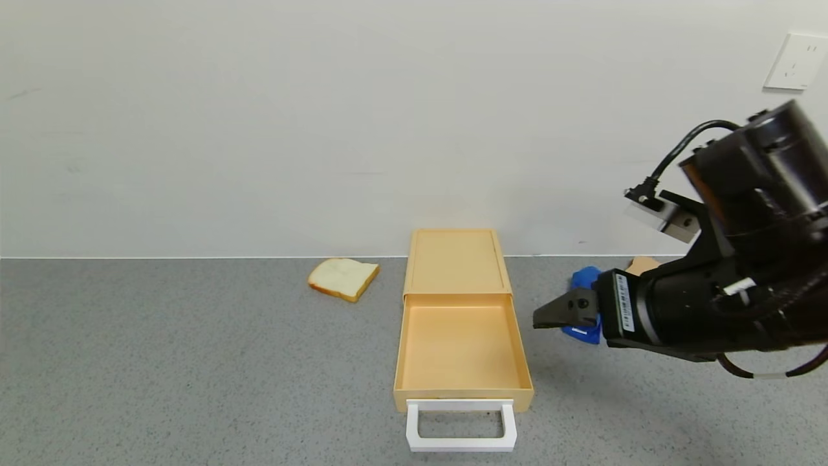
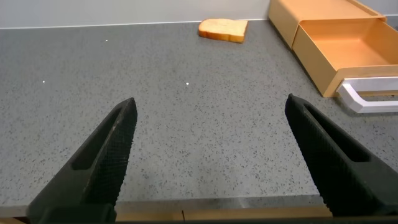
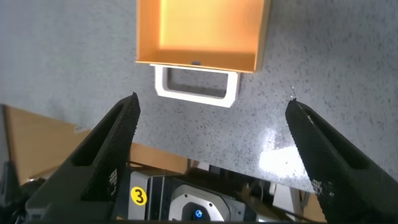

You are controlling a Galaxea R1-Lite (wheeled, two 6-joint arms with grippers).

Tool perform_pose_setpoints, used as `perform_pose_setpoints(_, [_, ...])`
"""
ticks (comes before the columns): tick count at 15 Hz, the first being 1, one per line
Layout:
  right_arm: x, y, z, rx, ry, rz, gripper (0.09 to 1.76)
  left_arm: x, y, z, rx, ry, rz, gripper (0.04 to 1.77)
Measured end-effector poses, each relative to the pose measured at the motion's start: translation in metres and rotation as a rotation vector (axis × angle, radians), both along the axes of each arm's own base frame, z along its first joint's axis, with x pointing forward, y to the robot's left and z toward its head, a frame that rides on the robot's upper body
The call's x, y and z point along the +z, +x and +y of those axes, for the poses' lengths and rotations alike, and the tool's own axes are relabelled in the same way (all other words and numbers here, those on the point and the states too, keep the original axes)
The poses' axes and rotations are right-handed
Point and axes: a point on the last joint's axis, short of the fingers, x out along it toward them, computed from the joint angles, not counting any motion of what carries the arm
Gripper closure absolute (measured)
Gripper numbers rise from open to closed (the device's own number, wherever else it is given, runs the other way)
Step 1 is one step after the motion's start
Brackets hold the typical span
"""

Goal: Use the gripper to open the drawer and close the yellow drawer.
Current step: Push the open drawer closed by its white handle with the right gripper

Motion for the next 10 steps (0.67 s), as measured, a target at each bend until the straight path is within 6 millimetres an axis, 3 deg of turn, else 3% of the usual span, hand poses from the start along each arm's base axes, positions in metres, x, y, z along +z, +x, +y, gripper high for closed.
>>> perform_pose_setpoints(6, [-0.017, -0.059, -0.047, 0.142, 0.015, -0.211, 0.14, 0.000, 0.000, 0.000, 0.000, 0.000, 0.000, 0.09])
perform_pose_setpoints(10, [-0.016, -0.089, -0.082, 0.212, 0.053, -0.321, 0.14, 0.000, 0.000, 0.000, 0.000, 0.000, 0.000, 0.09])
